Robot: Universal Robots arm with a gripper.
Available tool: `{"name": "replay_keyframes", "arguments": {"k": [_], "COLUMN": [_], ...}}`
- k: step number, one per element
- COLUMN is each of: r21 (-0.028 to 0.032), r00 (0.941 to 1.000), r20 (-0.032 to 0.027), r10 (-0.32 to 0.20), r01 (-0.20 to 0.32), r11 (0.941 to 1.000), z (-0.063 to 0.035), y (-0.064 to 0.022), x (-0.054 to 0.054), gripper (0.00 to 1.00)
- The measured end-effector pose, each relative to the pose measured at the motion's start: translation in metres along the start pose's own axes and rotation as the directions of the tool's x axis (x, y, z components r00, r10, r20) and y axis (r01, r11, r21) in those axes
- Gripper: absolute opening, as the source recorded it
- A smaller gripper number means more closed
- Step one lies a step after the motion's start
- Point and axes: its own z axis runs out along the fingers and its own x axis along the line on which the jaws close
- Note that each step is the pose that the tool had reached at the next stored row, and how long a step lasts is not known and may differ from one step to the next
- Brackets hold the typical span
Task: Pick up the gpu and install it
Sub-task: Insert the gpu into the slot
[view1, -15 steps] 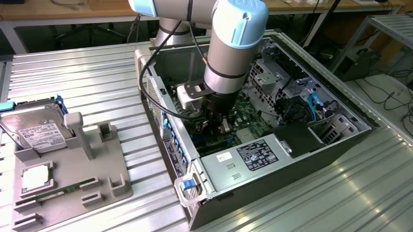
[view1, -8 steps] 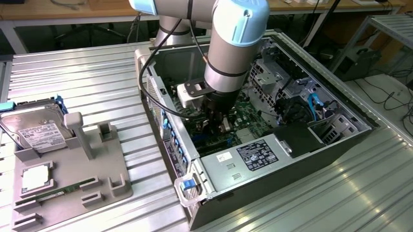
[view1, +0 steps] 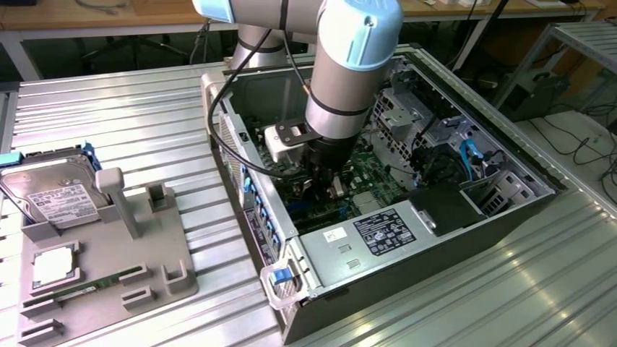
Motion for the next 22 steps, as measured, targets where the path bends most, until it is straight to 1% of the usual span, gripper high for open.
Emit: {"name": "replay_keyframes", "arguments": {"k": [4, 10, 15, 17, 18, 21, 22], "r21": [-0.0001, -0.0010, -0.0008, -0.0008, -0.0008, -0.0005, -0.0005], "r00": [1.0000, 1.0000, 1.0000, 1.0000, 1.0000, 0.9998, 0.9997], "r20": [0.0000, -0.0006, -0.0001, -0.0011, -0.0046, -0.0213, -0.0245], "r10": [0.000, 0.000, 0.000, 0.000, 0.000, -0.001, -0.001], "r01": [0.000, 0.000, 0.000, 0.000, 0.000, 0.001, 0.001], "r11": [1.0000, 1.0000, 1.0000, 1.0000, 1.0000, 1.0000, 1.0000], "z": [0.0014, 0.0062, 0.0068, 0.0068, 0.0069, 0.0069, 0.0070], "y": [0.0001, 0.0006, 0.0006, 0.0006, 0.0006, 0.0006, 0.0006], "x": [0.0001, 0.0005, 0.0004, 0.0003, -0.0003, -0.0032, -0.0038], "gripper": [0.28, 0.28, 0.28, 0.28, 0.28, 0.28, 0.28]}}
